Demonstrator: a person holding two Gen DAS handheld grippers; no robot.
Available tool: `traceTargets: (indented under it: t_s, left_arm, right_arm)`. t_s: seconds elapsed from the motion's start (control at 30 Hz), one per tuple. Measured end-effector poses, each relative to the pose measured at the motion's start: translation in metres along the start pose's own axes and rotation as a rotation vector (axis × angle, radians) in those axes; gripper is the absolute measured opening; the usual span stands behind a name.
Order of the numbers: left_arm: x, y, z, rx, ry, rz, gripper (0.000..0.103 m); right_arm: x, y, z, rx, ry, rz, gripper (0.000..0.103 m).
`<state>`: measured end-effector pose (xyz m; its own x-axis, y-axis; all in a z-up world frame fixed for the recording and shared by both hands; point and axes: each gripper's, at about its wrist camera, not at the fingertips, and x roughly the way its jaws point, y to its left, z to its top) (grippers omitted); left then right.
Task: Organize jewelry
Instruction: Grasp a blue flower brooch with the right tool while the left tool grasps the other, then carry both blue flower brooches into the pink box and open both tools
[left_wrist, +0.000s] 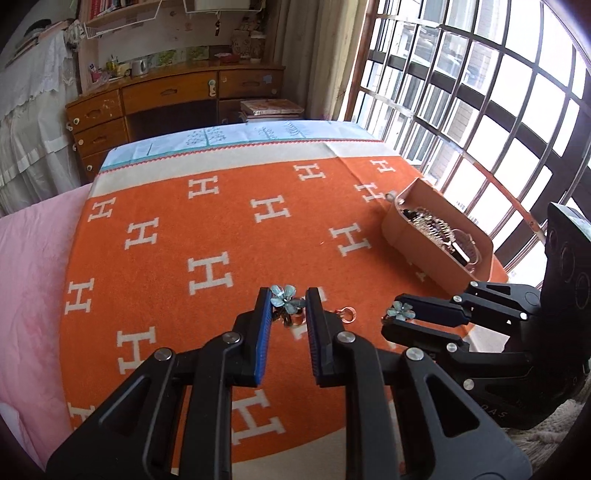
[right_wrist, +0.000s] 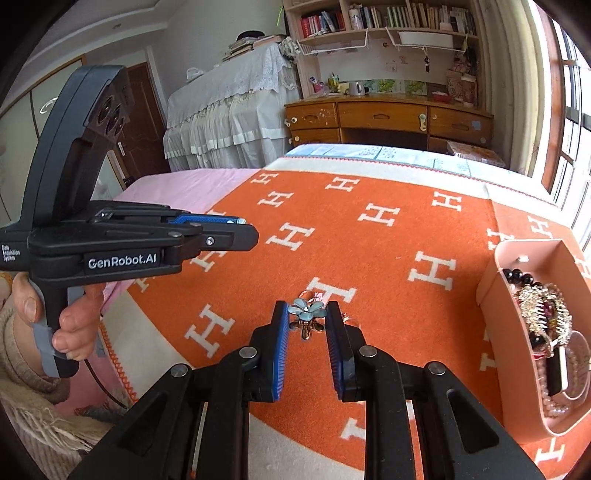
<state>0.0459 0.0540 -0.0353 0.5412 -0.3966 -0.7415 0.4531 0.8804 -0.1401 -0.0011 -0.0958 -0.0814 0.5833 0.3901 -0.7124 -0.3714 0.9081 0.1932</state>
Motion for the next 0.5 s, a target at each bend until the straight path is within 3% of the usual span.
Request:
traceTargets:
  t_s: [0.23,0.4,0.5]
  left_arm:
    - [-0.006,-0.071,0.049,0.045,-0.05,-0.087,0.015]
    - [0.024,-0.123,0.081,0.079,-0.028,-0.144,0.015]
    - [0.053,-0.152,0.088,0.087,0.016,-0.183,0.015]
  right_arm:
    - [-0.078,-0.063,0.02,0.122,-0.107,-0.04,0.02]
    - [-0.137,-0.132,0.016,0.267,-0.213,-0.123,0.02]
    - [-0.153,-0.172,0.002,0.363,-0.22,-0.138,0.02]
